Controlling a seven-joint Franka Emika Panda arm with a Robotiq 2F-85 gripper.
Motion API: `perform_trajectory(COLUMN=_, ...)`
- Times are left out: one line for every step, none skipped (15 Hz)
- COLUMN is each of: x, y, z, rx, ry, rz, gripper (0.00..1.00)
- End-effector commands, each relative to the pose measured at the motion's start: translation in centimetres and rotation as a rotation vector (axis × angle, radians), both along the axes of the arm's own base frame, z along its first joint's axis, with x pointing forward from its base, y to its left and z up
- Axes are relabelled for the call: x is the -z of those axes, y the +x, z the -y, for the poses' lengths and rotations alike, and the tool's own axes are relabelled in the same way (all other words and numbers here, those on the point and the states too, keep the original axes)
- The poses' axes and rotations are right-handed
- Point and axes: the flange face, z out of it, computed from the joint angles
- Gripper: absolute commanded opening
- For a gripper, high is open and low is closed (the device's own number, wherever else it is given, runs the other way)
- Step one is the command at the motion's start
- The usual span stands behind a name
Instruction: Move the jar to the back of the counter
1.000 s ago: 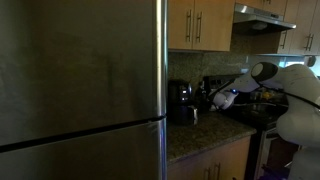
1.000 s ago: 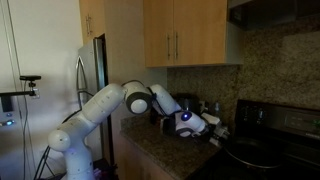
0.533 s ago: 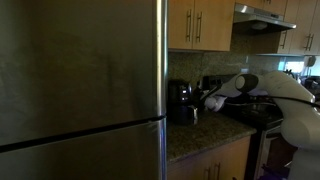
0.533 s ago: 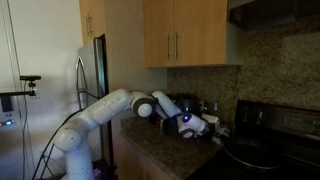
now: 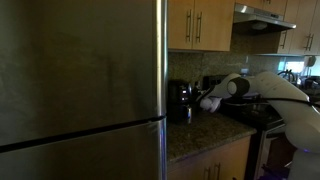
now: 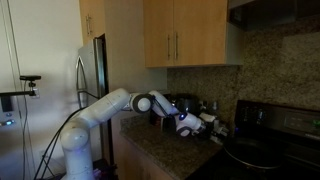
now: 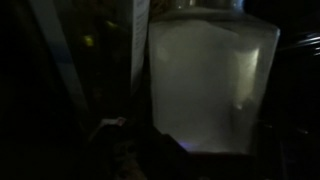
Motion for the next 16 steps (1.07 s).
perform_trajectory(x=3.4, y=-1.5, z=-2.8, rx=0.002, ry=0.012, rz=-0.074, gripper=0.44)
perform_trajectory(x=3.3, y=-1.5, z=-3.1, rx=0.008, ry=-0.003, rz=-0.075, gripper=0.44)
perform_trajectory(x=3.3, y=-1.5, z=-3.5, rx=0.012, ry=-0.005, rz=-0.073, gripper=0.44)
perform_trajectory(x=0.0, y=-0.2, z=-1.0, rx=0.016, ry=-0.016, rz=-0.006, gripper=0.44)
perform_trajectory(x=-0.1, y=-0.2, z=-1.1, rx=0.016, ry=-0.018, rz=-0.006, gripper=0.69)
perform_trajectory(x=-0.1, y=-0.2, z=-1.1, rx=0.016, ry=-0.019, rz=-0.007, gripper=0.69)
perform_trajectory(x=-0.1, y=-0.2, z=-1.1, rx=0.015, ry=-0.018, rz=-0.006, gripper=0.69)
perform_trajectory(x=-0.1, y=-0.2, z=-1.1, rx=0.016, ry=-0.018, rz=-0.006, gripper=0.44)
perform_trajectory(x=-0.4, y=0.4, z=2.1, rx=0.042, ry=-0.029, rz=0.031, gripper=0.44)
perform_trajectory(x=-0.6, y=0.9, z=2.7, rx=0.068, ry=-0.022, rz=0.065, gripper=0.44)
perform_trajectory(x=-0.3, y=0.8, z=3.6, rx=0.095, ry=-0.004, rz=0.079, gripper=0.44)
perform_trajectory(x=0.4, y=0.8, z=4.5, rx=0.119, ry=0.001, rz=0.092, gripper=0.44)
perform_trajectory(x=0.8, y=0.7, z=5.2, rx=0.140, ry=0.007, rz=0.100, gripper=0.44)
perform_trajectory(x=1.3, y=0.8, z=5.1, rx=0.140, ry=0.003, rz=0.114, gripper=0.45)
perform_trajectory(x=1.4, y=1.6, z=4.6, rx=0.129, ry=0.005, rz=0.121, gripper=0.44)
perform_trajectory(x=1.8, y=2.1, z=3.7, rx=0.113, ry=0.000, rz=0.126, gripper=0.44)
